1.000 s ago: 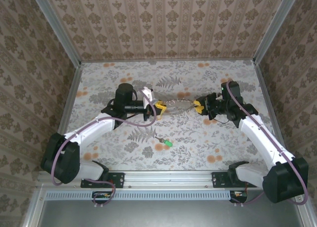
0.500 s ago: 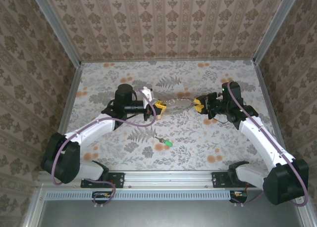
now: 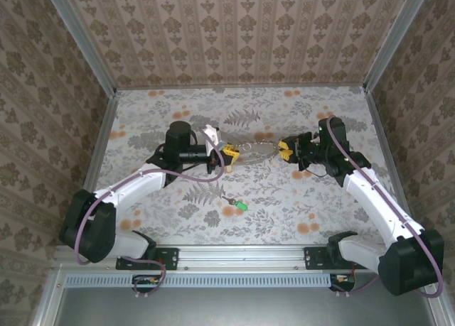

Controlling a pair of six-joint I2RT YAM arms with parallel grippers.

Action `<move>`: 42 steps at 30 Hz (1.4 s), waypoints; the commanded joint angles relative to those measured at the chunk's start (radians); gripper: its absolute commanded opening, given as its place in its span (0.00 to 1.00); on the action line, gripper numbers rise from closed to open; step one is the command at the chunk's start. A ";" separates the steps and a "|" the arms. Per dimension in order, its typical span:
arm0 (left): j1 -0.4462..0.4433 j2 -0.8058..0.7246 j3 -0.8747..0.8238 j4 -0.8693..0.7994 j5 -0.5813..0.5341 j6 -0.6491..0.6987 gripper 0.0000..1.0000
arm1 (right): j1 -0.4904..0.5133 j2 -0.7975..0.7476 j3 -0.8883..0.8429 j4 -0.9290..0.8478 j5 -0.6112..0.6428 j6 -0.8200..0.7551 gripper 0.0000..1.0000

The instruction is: Put the keys on the keyring

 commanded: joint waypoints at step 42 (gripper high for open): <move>-0.133 0.117 -0.079 0.402 -0.145 -0.238 0.00 | 0.040 -0.112 -0.180 0.147 0.304 0.446 0.07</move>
